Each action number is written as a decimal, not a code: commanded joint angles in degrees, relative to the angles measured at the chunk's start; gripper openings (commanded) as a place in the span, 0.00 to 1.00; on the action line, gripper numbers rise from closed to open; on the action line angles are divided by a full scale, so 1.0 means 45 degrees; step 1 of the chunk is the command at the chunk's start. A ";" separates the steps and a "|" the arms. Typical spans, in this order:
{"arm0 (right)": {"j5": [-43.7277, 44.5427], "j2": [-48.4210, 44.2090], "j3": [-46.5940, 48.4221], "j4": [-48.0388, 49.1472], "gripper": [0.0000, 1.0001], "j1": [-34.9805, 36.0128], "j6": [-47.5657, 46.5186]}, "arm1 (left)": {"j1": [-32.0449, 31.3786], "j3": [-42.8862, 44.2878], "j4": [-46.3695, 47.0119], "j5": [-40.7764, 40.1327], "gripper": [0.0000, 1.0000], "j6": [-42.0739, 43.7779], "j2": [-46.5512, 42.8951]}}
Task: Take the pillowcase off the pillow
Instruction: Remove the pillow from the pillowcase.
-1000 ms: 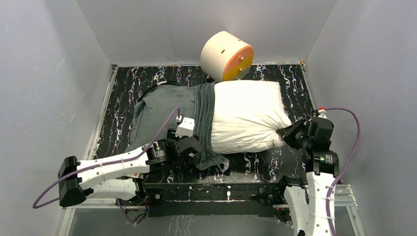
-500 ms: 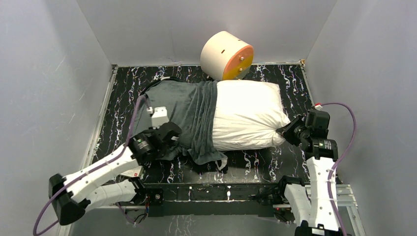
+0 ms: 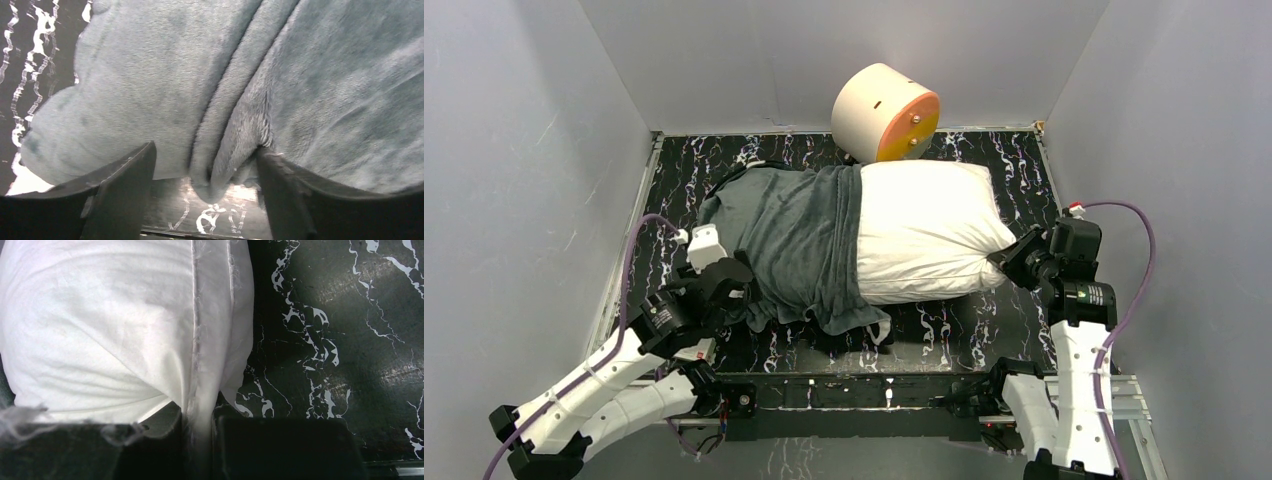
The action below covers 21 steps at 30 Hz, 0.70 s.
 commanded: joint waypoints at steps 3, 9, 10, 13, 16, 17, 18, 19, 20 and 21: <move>0.0277 -0.0412 -0.0074 0.1315 0.02 -0.0220 -0.0401 | 0.0117 0.1343 0.1760 0.2855 0.83 0.2089 0.0286; -0.0513 -0.0190 -0.0301 0.1520 0.03 -0.0220 -0.0497 | 0.0121 0.2273 0.3113 0.6616 0.84 0.3311 0.1697; -0.0620 -0.0157 -0.0330 0.1583 0.03 -0.0220 -0.0496 | 0.0109 0.2239 0.3377 0.7243 0.83 0.3369 0.1959; -0.0715 -0.0103 -0.0376 0.1622 0.04 -0.0220 -0.0486 | 0.0101 0.1626 0.4180 0.8105 0.82 0.3353 0.2584; -0.0781 -0.0101 -0.0376 0.1661 0.04 -0.0209 -0.0393 | 0.0091 0.0918 0.4526 0.7939 0.79 0.3053 0.3267; -0.0818 -0.0102 -0.0350 0.1662 0.05 -0.0219 -0.0366 | 0.0090 0.0673 0.4760 0.8019 0.77 0.2998 0.3534; -0.0842 -0.0102 -0.0311 0.1662 0.05 -0.0212 -0.0329 | 0.0090 0.0501 0.4916 0.8068 0.75 0.2971 0.3812; -0.0852 -0.0121 -0.0290 0.1671 0.05 -0.0219 -0.0304 | 0.0083 0.0462 0.4870 0.7910 0.70 0.2963 0.4201; -0.0843 -0.0141 -0.0239 0.1681 0.05 -0.0220 -0.0301 | 0.0077 0.0516 0.4647 0.7549 0.64 0.2952 0.4613; -0.0789 -0.0143 -0.0154 0.1666 0.05 -0.0220 -0.0325 | 0.0062 0.0589 0.4262 0.6859 0.59 0.2841 0.4987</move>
